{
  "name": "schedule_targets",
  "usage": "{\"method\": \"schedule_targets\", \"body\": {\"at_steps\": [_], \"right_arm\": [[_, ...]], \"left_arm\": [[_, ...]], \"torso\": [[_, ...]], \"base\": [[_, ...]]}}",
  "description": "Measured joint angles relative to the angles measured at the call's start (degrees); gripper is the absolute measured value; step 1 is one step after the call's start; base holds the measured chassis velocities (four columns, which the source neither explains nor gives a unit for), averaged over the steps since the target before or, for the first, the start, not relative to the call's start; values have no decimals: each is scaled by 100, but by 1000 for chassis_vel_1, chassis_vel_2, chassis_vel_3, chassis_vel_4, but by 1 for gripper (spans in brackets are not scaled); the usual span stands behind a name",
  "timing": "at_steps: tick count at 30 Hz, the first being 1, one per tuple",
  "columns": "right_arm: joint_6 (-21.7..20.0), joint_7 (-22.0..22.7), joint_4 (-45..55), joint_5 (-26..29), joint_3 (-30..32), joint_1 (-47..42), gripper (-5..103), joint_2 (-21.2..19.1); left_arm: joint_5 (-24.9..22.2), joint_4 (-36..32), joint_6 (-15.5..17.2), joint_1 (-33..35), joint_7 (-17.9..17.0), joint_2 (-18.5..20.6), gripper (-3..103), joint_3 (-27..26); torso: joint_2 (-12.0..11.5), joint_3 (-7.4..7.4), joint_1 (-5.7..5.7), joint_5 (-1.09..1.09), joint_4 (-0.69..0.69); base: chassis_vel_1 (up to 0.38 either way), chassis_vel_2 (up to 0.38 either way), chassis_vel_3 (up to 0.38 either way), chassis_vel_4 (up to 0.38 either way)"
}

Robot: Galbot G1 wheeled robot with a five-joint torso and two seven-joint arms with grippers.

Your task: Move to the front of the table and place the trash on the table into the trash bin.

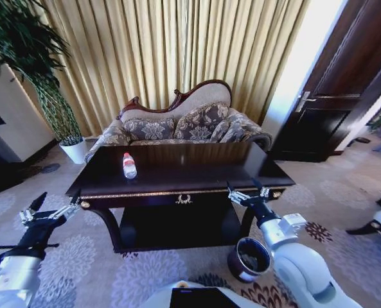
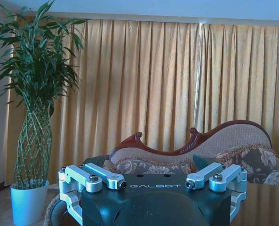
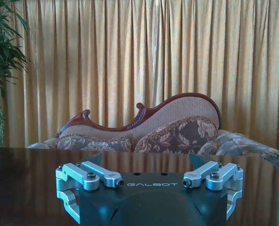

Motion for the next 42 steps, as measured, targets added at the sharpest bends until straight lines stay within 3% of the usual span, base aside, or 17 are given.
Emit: {"method": "schedule_targets", "body": {"at_steps": [5,10,14,20,25,29,30,32,39,42], "right_arm": [[131,15,66,7,-67,-22,100,-94],[115,119,163,356,-194,81,100,-444],[-32,225,171,960,-524,500,100,-1051],[-47,241,102,1152,-825,798,100,-1480],[-46,292,-7,1269,-950,1021,100,-1594],[37,613,-101,1459,-875,1084,100,-1747],[37,613,-101,1459,-875,1084,100,-1747],[144,895,-270,1534,-764,1133,100,-1804],[212,1177,-488,1641,-486,1262,100,-1824],[214,1306,-577,1853,-287,1258,100,-1777]], "left_arm": [[0,0,-74,7,18,-27,100,11],[1,-3,-115,11,34,-73,100,22],[30,-6,-120,41,29,-185,100,27],[89,-7,-138,82,-6,-310,100,33],[75,-7,88,25,-454,-196,100,35],[-218,-9,547,-236,-1192,545,100,51],[-218,-9,547,-236,-1192,545,100,51],[-444,-9,735,-372,-1517,1105,100,90],[-948,-10,1032,-553,-1854,1669,100,293],[-1318,-10,1272,-767,-2380,2149,100,373]], "torso": [[-2,1,5,-1,-2],[-1,-1,1,-1,0],[4,-4,-7,1,0],[2,-1,-3,0,0],[0,0,0,0,2],[2,-1,-2,-2,-1],[2,-1,-2,-2,-1],[1,-1,-1,0,-3],[1,-1,-1,-1,0],[1,-1,-2,-1,0]], "base": [[-144,134,138,-153],[-6,8,11,-9],[13,-27,-18,22],[5,-9,-6,6],[0,0,0,0],[0,0,0,0],[0,0,0,0],[0,0,0,0],[0,0,0,0],[0,0,0,0]]}}
